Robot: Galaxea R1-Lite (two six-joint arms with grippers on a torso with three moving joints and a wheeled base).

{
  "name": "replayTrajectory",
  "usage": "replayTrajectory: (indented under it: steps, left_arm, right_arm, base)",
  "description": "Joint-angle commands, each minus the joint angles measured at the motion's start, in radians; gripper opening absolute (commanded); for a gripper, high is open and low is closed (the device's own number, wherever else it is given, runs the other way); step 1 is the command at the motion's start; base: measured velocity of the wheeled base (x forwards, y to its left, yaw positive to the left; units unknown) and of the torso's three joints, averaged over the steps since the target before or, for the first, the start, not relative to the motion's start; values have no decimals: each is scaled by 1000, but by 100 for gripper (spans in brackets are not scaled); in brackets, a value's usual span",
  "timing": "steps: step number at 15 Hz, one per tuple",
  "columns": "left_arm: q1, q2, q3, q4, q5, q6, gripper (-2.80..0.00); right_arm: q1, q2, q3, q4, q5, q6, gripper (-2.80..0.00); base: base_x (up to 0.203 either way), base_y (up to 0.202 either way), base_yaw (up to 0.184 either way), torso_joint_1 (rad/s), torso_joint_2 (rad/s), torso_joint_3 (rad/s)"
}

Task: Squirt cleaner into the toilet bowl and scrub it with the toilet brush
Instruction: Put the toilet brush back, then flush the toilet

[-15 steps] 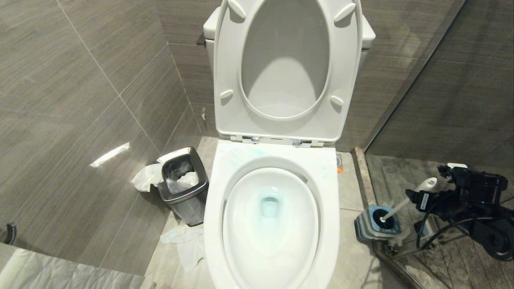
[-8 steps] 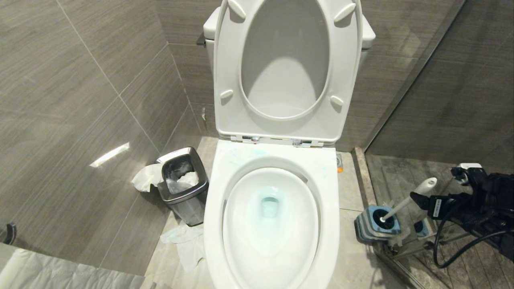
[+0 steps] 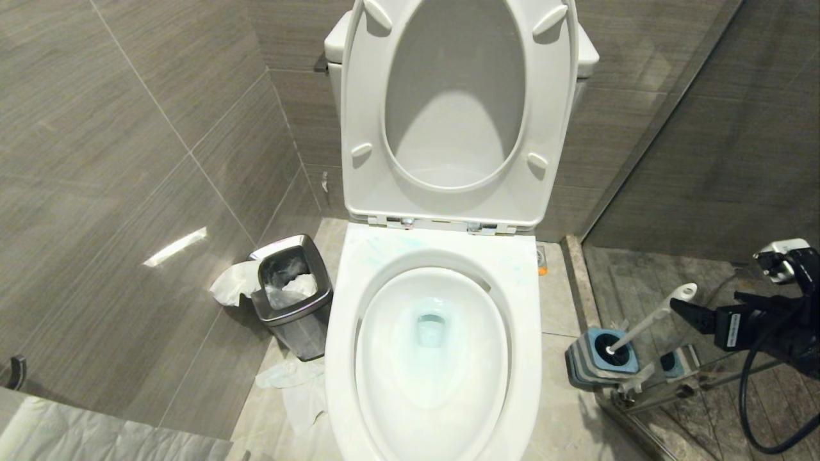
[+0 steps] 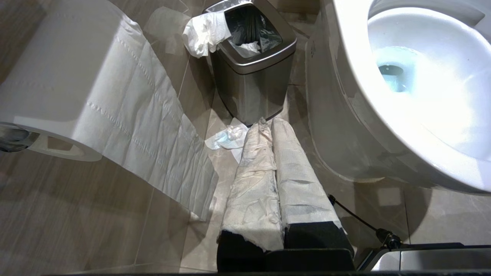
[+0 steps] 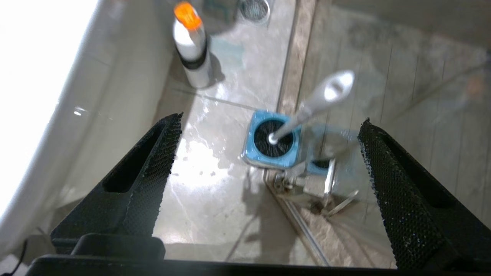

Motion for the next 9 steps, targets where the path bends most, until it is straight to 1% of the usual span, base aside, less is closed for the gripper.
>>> replayTrajectory:
  steps: [1,3,7,8,9]
  left_arm:
    - [0,1,0,0,0,0,-280]
    - [0,1,0,0,0,0,-280]
    - [0,1,0,0,0,0,-280]
    - [0,1,0,0,0,0,-280]
    - [0,1,0,0,0,0,-280]
  right_arm:
    - [1,-106,-51,86,11,-4,0]
    - [2,-149,-89,167,23,-5,0]
    - [2,-195,-87,179,25,-4,0]
    - [2,-207,-85,188,25,-4,-280]
    - [1,-227,-85,205,25,-4,-280]
  base:
    - [0,0,0,0,0,0]
    - [0,0,0,0,0,0]
    - [0,0,0,0,0,0]
    - [0,0,0,0,0,0]
    - [0,0,0,0,0,0]
